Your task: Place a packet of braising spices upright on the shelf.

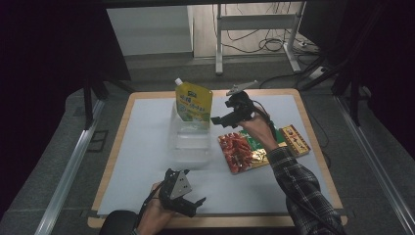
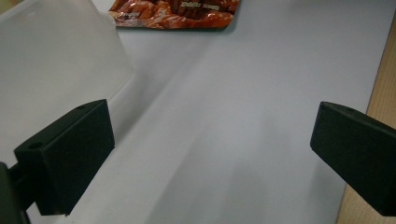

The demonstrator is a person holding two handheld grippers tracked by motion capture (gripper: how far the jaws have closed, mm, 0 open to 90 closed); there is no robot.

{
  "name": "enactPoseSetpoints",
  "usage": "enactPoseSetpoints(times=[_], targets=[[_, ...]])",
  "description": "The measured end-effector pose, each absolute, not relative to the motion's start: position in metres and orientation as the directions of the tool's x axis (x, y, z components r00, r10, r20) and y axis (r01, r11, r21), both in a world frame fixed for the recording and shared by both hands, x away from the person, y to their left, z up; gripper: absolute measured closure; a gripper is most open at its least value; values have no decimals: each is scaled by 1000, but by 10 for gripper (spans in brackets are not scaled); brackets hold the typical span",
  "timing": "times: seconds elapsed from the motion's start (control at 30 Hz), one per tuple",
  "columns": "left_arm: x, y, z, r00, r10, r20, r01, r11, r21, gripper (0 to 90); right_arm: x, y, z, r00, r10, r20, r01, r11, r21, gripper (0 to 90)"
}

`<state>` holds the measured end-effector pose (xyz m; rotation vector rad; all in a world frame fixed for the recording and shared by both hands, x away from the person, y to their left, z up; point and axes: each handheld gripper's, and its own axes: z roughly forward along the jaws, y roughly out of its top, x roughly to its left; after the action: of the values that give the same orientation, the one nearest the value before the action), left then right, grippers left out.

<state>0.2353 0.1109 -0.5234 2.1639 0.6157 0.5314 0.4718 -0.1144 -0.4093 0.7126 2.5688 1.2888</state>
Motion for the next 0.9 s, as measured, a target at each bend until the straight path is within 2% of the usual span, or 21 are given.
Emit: enactPoseSetpoints(times=[0.17,0.9], targets=[[235,111,-524,791,591,159,250,-549,797,0,463,-129,-413,-865,501,21,322,522,790,30],[236,108,-525,801,574,170,243,-571,784,0,428,-196,-431,-816,578,15,368,499,784,25]])
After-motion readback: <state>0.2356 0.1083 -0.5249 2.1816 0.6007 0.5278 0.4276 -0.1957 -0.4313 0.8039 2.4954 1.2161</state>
